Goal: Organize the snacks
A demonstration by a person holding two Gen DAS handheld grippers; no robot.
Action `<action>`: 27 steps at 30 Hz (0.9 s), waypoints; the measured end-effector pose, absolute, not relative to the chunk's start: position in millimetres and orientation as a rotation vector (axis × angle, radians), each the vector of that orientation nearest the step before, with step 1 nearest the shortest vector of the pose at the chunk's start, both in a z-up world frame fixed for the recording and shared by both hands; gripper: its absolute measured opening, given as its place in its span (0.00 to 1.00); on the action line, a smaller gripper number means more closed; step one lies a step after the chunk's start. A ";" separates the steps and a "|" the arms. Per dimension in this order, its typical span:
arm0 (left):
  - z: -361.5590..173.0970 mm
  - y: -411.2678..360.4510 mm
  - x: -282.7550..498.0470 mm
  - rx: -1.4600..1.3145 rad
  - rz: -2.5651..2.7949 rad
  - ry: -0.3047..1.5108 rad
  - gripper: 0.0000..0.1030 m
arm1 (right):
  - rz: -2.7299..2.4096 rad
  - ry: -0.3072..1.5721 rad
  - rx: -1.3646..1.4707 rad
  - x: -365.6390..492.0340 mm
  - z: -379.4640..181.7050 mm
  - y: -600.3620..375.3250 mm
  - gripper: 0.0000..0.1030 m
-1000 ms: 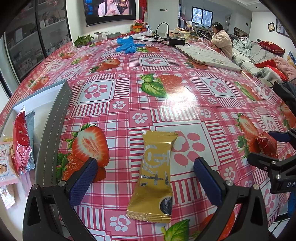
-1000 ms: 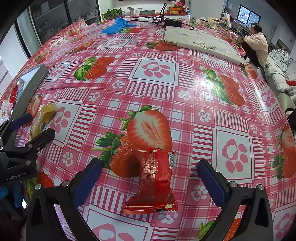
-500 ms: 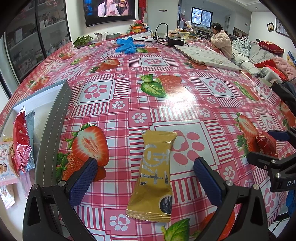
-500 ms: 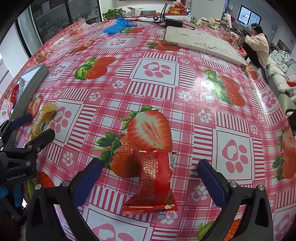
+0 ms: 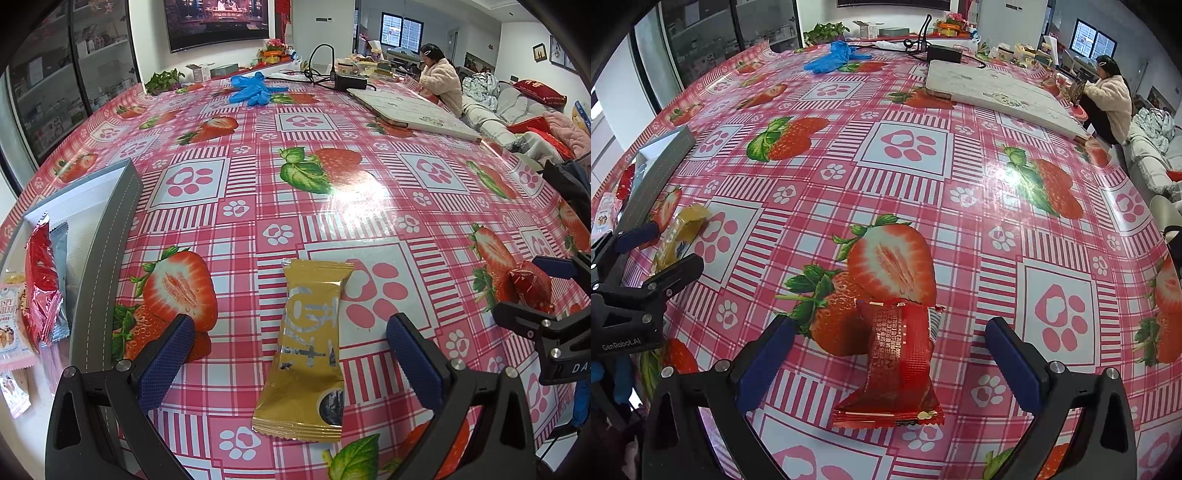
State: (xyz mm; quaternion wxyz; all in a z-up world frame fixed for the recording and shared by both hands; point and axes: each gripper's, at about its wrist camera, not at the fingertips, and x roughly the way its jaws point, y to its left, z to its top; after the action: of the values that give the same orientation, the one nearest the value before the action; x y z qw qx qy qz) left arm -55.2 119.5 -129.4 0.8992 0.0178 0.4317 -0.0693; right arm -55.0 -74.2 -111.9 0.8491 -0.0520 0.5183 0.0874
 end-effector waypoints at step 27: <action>-129.6 119.8 -55.3 0.036 -0.143 0.891 1.00 | 0.186 1.073 -0.110 -59.6 -111.0 -74.8 1.00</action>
State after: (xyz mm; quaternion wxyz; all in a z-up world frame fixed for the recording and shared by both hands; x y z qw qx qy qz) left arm -55.3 119.8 -129.6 0.8997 0.0172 0.4306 -0.0691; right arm -59.6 -74.8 -111.0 0.8539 -0.0523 0.5102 0.0885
